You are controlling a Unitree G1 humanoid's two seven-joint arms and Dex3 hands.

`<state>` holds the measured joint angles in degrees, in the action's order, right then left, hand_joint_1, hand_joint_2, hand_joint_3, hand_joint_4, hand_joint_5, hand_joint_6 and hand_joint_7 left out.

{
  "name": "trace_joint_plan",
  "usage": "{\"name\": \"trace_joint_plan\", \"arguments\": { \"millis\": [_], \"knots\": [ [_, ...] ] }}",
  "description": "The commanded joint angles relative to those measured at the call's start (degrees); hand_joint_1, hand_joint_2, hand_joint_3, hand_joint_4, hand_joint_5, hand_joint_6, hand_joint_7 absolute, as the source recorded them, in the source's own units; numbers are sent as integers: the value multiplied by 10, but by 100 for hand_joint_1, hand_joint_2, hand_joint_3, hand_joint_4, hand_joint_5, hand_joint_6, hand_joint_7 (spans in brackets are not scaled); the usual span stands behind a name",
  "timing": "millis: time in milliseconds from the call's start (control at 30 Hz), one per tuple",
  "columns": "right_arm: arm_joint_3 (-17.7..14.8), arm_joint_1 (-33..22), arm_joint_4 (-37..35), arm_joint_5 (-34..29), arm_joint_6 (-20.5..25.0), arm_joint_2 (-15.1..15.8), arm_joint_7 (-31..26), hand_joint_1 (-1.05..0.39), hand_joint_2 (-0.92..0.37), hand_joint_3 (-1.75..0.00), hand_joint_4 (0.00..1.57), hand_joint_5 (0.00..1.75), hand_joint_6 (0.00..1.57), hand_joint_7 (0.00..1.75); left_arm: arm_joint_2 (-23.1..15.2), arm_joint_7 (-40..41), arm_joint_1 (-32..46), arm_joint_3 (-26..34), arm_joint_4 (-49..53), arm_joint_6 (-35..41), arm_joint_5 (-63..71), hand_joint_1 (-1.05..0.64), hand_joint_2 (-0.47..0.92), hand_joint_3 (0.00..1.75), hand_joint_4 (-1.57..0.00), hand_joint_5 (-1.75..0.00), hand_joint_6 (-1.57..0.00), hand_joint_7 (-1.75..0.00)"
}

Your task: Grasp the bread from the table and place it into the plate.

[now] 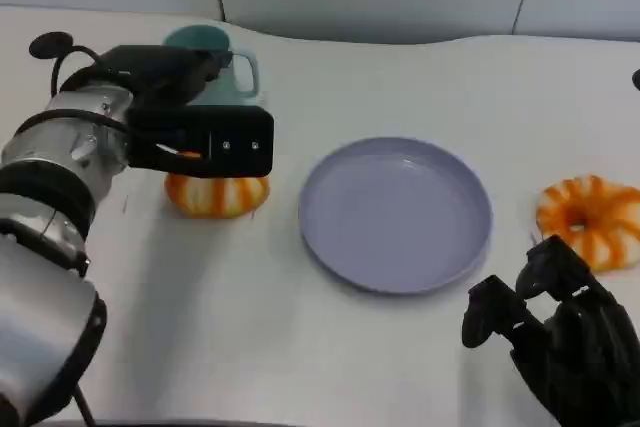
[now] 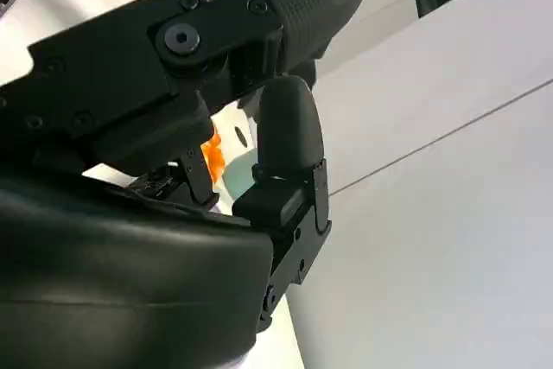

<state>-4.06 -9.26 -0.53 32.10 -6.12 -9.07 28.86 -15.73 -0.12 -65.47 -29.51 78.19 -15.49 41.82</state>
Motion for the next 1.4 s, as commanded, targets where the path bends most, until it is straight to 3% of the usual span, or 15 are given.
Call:
{"name": "trace_joint_plan", "arguments": {
  "millis": [33,900,1067,1233,1400],
  "knots": [
    [-1,-13,17,3,1,8,2,-43,-86,0,78,175,65,175,-1,5,21,15,1,-5,-18,-35,92,7,-62,0,-64,-1],
    [-4,-18,25,9,17,9,-5,-43,-86,0,77,175,65,175,18,38,75,18,3,6,-29,-32,92,12,-67,-2,-65,-1],
    [-40,-31,25,51,14,45,53,-44,-87,-1,78,175,63,175,46,53,71,17,0,24,-27,-36,92,13,-66,-1,-65,0],
    [-52,-24,4,54,4,50,71,-45,-87,-1,78,175,62,175,45,53,70,40,1,27,-47,-34,92,10,-68,-2,-67,-1],
    [-46,-26,5,36,12,44,51,-45,-87,0,80,175,63,175,35,45,94,64,4,31,-69,-33,92,9,-70,-1,-69,-1]
  ]
}}
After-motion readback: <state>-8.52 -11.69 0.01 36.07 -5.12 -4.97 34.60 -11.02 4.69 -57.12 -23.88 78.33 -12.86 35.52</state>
